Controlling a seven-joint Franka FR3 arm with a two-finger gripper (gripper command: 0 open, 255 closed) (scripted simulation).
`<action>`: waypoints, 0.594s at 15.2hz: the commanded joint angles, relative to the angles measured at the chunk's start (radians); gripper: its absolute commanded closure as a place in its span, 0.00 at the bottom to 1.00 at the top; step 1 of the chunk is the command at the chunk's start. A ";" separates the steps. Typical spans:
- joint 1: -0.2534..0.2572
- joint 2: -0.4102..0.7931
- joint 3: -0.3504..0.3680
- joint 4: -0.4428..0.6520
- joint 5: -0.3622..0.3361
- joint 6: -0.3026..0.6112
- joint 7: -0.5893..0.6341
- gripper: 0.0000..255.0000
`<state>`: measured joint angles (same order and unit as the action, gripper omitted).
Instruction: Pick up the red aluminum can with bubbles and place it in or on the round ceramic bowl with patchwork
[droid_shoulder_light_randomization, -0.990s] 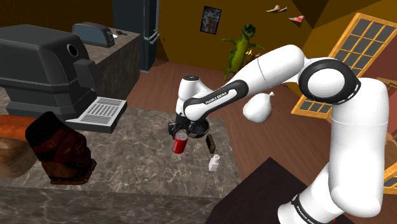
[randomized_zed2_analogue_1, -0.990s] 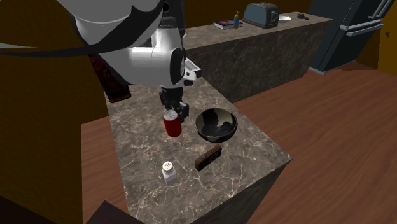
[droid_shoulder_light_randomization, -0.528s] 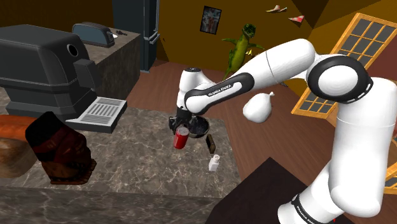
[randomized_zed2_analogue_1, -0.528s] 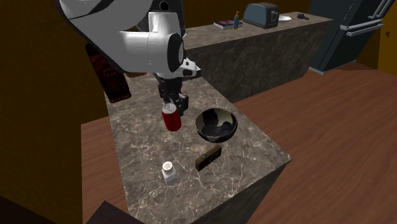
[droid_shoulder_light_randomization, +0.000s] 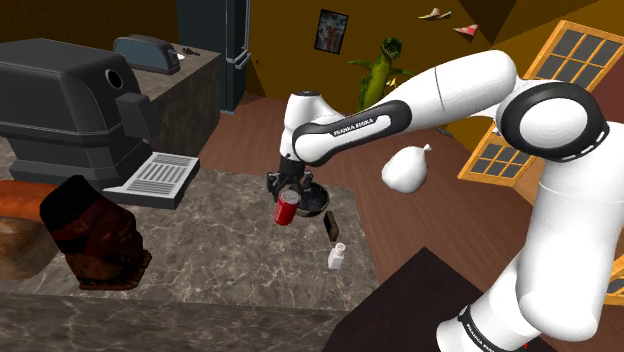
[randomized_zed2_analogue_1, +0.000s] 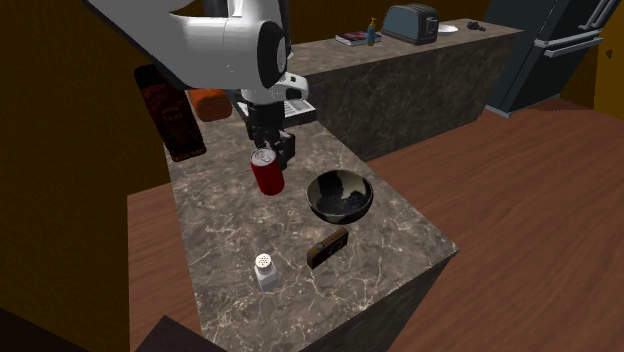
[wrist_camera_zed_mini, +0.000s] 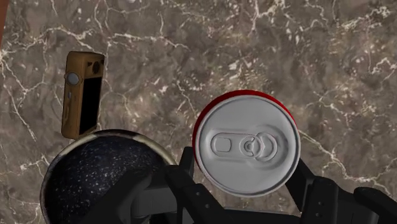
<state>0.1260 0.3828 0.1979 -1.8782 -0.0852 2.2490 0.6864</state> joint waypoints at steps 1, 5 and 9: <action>-0.002 -0.013 0.002 0.010 0.004 -0.023 -0.003 1.00; -0.004 -0.041 0.005 0.028 0.012 -0.068 -0.008 1.00; -0.006 -0.066 0.008 0.049 0.018 -0.114 -0.012 1.00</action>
<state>0.1208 0.3242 0.2048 -1.8366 -0.0688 2.1496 0.6756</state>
